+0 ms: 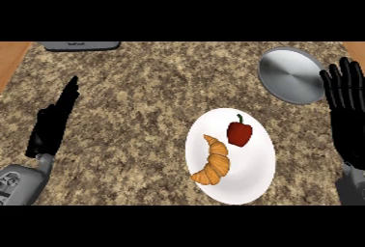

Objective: Pick the croissant from the plate and place it in the pan

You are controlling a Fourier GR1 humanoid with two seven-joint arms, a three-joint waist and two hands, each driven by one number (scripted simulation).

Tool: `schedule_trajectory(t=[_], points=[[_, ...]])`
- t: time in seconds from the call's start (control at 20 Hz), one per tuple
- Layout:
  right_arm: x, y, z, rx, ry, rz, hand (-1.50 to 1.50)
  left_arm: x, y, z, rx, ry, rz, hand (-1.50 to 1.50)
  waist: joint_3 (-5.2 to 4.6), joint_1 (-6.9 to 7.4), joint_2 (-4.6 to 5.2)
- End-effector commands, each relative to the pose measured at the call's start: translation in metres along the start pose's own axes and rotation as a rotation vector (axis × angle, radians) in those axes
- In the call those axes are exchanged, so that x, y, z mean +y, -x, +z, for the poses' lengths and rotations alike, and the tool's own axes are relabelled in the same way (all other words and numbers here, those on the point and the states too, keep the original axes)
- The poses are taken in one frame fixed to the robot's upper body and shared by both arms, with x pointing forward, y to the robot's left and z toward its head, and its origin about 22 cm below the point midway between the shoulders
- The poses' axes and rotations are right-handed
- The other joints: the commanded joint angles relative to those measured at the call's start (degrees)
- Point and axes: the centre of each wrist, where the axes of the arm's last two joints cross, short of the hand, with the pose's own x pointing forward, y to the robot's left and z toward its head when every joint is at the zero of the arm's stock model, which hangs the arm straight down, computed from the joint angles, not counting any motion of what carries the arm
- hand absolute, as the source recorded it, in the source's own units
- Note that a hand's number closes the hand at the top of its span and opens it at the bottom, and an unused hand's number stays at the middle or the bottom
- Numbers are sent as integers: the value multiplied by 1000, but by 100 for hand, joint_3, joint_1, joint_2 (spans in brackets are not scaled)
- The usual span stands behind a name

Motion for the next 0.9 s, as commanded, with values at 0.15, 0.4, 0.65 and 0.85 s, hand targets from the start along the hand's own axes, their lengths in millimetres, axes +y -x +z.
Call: schedule_trajectory(t=[0.15,0.4,0.65,0.85], points=[[44,53,30,298,-296,-138,150,-2,-17,-8,-113,-33,126,0,-133,296,-1],[43,74,85,295,-247,150,-150,-12,-11,-2,-100,-53,250,0,-132,42,-68],[7,48,106,184,-163,380,-150,-19,-13,-5,-91,-55,266,0,-133,-80,-86],[-25,-7,75,227,-283,455,-150,-3,-7,-10,-88,-54,284,0,-139,-9,-69]])
